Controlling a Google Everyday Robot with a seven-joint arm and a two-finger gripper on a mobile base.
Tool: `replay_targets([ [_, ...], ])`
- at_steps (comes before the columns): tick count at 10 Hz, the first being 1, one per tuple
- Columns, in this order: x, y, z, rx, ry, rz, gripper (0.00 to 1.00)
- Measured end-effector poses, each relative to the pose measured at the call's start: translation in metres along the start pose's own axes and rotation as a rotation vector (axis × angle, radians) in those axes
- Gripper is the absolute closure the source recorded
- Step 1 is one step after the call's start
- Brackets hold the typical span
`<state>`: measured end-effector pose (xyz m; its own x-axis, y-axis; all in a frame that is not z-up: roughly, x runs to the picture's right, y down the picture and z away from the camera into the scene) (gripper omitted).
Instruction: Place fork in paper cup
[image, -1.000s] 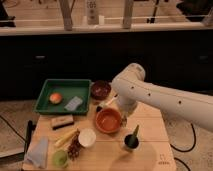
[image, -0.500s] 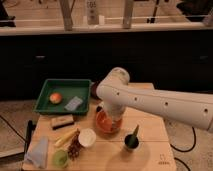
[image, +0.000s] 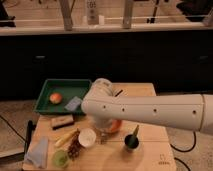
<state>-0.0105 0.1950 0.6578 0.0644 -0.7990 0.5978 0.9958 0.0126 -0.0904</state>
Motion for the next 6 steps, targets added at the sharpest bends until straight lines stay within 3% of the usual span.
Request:
replay_targets([
  [6,-0.019,-0.049,0.004,-0.015,-0.016,-0.077,1.0],
])
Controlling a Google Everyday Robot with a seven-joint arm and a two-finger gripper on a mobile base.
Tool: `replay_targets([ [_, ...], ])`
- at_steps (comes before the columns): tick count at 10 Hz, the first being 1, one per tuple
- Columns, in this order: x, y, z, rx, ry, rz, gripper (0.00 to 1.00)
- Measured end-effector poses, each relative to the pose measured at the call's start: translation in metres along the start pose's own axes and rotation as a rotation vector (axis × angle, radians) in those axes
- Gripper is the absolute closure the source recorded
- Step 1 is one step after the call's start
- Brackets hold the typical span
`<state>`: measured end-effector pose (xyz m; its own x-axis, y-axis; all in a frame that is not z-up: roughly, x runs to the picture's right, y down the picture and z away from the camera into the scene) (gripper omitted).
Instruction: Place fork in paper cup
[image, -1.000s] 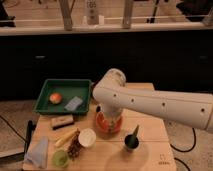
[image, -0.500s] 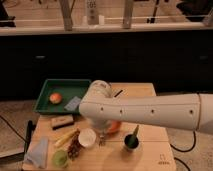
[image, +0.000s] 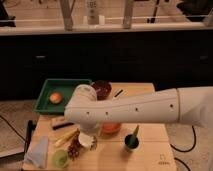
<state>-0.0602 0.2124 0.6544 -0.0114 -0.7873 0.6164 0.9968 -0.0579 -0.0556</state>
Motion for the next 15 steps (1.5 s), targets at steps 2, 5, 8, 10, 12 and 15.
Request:
replay_targets([
  [2,-0.004,-0.012,0.0,-0.003,0.0,-0.017,1.0],
  [5,-0.008,-0.026,0.001,-0.002,0.005,-0.033,1.0],
  [8,-0.007,-0.03,0.003,-0.007,0.008,-0.029,0.83],
  [10,-0.004,-0.032,0.005,-0.009,0.006,-0.025,0.61],
  [12,-0.002,-0.033,0.007,-0.012,-0.001,-0.022,0.43],
  [15,0.004,-0.035,0.008,-0.011,-0.009,-0.023,0.2],
])
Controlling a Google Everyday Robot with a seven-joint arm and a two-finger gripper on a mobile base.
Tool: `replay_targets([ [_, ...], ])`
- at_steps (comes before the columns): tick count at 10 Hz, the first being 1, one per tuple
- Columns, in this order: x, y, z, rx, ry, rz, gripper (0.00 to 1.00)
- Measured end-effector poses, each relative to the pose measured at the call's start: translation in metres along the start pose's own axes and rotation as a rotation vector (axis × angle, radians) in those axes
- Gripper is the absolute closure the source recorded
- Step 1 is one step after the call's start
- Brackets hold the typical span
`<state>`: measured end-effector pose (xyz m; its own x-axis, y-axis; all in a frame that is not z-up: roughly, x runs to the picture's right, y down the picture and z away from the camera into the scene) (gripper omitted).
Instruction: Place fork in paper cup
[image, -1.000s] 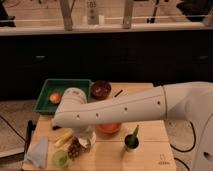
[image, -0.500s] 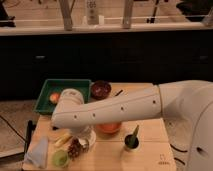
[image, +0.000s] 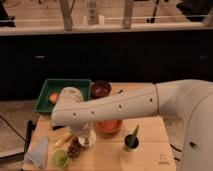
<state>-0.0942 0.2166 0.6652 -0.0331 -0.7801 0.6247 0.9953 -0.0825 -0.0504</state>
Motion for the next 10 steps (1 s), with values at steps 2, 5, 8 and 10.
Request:
replay_targets([
  [2,0.0038,-0.0009,0.0001,0.002,-0.007,-0.001,0.2],
  [5,0.0073,-0.0014,0.0008,0.003,-0.018,-0.002,0.2],
  [8,0.0098,-0.0008,0.0007,-0.001,-0.02,-0.004,0.2],
  [10,0.0114,0.0002,0.0,-0.003,-0.02,-0.002,0.2],
])
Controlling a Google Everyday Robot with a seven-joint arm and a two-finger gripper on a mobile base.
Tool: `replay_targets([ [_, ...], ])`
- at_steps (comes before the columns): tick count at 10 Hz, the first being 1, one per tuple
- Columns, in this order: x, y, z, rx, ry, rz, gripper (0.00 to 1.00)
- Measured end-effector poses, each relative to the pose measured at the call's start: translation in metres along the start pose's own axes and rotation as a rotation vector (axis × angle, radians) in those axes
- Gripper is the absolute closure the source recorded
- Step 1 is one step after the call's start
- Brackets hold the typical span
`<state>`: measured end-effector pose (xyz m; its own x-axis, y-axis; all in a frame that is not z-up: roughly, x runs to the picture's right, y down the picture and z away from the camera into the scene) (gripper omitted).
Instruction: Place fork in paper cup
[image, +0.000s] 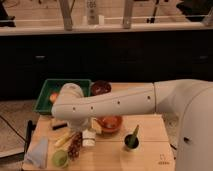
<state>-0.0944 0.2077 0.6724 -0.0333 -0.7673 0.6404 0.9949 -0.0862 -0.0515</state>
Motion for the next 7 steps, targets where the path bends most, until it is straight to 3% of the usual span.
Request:
replay_targets([
  [7,0.0067,0.0003,-0.0016,-0.01,-0.01,0.006,0.2],
])
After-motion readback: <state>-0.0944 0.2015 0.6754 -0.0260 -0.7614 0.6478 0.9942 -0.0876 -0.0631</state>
